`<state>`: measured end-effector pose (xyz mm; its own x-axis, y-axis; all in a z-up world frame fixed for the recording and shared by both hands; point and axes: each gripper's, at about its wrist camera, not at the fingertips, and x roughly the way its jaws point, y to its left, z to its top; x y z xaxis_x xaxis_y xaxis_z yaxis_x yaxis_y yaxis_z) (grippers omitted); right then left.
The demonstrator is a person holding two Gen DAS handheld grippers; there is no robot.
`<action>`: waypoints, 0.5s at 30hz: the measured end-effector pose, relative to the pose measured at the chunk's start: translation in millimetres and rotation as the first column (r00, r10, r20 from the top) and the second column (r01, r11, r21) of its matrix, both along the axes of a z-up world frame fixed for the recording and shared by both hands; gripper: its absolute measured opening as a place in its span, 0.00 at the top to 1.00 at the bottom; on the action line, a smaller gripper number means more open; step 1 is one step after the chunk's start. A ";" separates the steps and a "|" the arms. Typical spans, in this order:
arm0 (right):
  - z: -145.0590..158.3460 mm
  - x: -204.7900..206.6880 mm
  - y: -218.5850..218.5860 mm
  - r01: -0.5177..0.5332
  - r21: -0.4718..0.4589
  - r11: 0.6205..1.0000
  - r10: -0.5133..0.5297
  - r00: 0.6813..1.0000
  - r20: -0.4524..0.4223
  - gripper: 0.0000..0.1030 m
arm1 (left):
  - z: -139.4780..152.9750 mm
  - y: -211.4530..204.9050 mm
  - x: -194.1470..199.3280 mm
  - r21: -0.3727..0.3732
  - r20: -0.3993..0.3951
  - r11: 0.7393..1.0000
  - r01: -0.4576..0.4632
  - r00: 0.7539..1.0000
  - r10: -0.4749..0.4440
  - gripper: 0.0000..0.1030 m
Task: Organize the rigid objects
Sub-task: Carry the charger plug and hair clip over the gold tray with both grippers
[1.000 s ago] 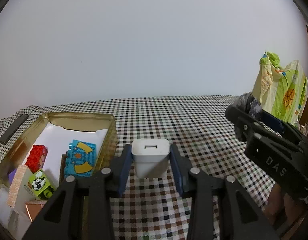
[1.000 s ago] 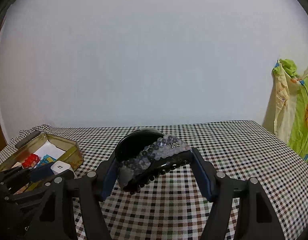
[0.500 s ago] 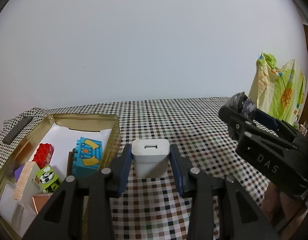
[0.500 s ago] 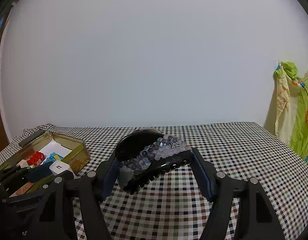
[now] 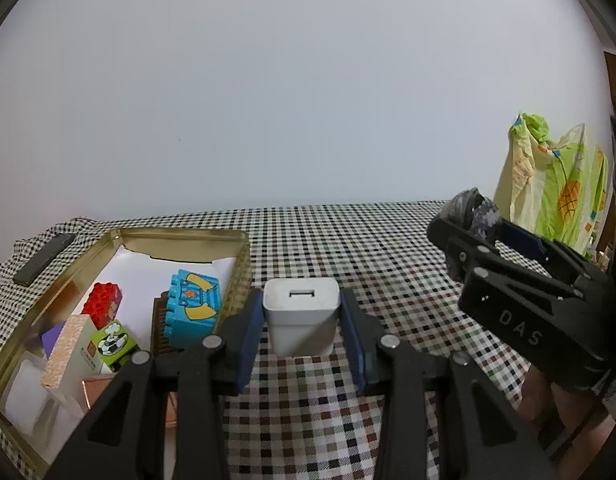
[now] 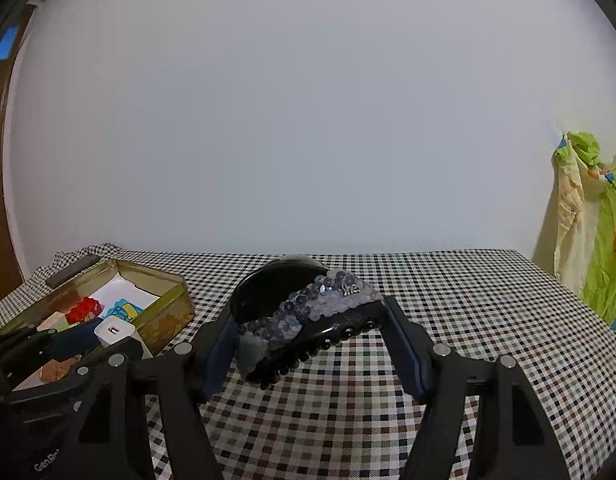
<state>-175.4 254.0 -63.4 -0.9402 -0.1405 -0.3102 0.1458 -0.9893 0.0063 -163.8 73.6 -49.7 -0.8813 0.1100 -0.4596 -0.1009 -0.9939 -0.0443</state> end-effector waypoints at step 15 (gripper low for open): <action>-0.3 13.2 -5.9 -0.041 -0.018 0.999 0.041 0.999 0.000 0.32 | 4.4 -7.0 18.2 -0.023 -0.044 1.000 -0.012 0.999 0.011 0.64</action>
<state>-162.2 248.2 -63.8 -0.9336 -0.1844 -0.3072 0.1861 -0.9822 0.0240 -145.6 66.6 -45.3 -0.9019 0.0891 -0.4227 -0.0905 -0.9958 -0.0168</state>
